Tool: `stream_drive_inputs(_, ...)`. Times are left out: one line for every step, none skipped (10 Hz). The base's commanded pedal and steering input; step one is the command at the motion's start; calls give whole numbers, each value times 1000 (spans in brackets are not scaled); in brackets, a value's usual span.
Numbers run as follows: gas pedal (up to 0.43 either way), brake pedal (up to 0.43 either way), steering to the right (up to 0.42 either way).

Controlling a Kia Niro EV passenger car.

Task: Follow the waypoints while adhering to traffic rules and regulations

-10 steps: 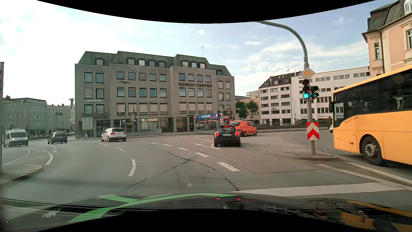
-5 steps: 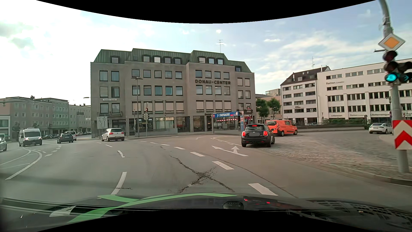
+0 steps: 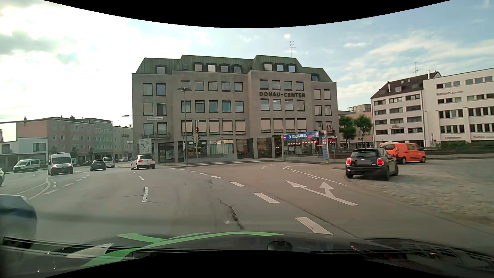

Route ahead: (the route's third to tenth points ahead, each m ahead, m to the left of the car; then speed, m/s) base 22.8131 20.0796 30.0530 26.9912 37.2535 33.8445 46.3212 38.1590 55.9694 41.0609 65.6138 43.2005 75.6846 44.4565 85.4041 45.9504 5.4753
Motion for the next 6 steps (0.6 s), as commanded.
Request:
stream_drive_inputs(138, 0, -200)
stream_drive_inputs(138, 0, -200)
stream_drive_inputs(138, 0, -201)
stream_drive_inputs(150, 0, -204)
stream_drive_inputs(150, 0, -209)
stream_drive_inputs(150, 0, -209)
